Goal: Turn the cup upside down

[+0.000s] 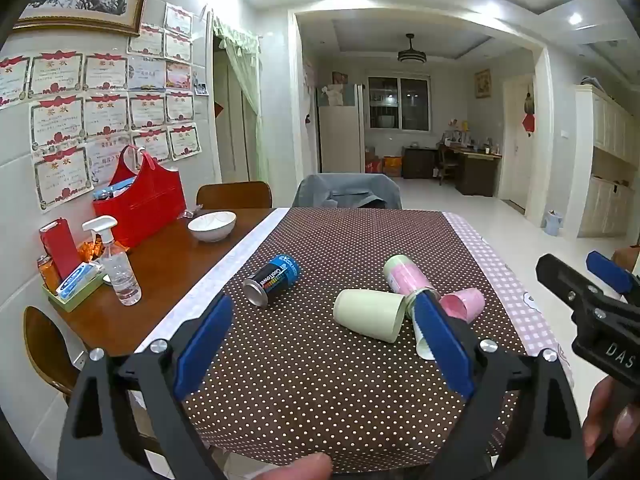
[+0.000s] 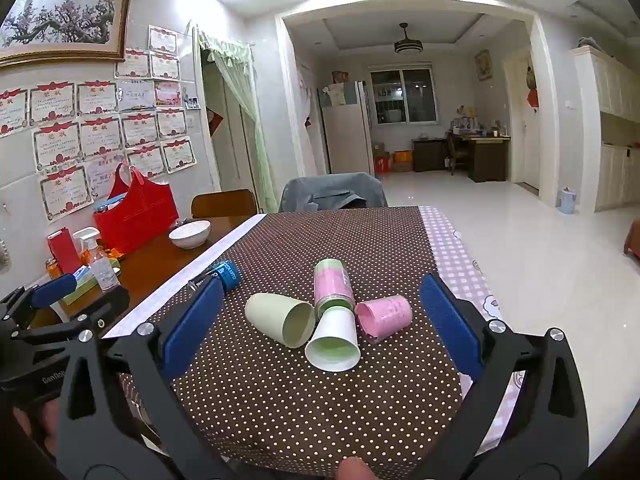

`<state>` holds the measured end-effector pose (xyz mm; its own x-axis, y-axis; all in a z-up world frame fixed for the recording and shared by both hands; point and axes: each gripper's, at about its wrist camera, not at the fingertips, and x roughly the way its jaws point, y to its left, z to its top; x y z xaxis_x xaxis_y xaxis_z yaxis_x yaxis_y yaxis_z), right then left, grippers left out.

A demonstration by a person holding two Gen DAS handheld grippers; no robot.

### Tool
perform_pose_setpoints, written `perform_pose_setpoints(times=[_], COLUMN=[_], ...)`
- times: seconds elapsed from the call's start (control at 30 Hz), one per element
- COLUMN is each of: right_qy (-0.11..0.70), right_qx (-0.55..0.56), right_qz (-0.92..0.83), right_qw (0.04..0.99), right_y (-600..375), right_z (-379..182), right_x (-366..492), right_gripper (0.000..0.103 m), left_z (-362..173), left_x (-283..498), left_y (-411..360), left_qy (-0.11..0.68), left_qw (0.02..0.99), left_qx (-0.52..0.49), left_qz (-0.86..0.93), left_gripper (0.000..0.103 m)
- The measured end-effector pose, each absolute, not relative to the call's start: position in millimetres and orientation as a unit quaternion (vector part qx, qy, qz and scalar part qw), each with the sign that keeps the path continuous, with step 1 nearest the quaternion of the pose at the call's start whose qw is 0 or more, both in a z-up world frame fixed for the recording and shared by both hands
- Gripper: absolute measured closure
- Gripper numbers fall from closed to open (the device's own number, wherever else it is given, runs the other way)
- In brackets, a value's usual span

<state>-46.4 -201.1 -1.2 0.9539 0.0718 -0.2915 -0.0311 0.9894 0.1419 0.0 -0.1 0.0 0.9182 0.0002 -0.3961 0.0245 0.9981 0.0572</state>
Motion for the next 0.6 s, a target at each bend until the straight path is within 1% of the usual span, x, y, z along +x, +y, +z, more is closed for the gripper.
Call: perform_pose_setpoints(times=[0.6], right_qy=[0.147], right_qx=[0.073], right_qz=[0.028], right_qw=[0.986], right_y=[-199.9], right_z=[-1.5], right_x=[-45.7], right_gripper=[0.006], left_z=[-0.1], left_x=[0.4], left_y=[-0.3], left_qy=[0.201], left_qw=[0.979], left_qx=[0.03], left_qz=[-0.006], left_gripper=[0.012])
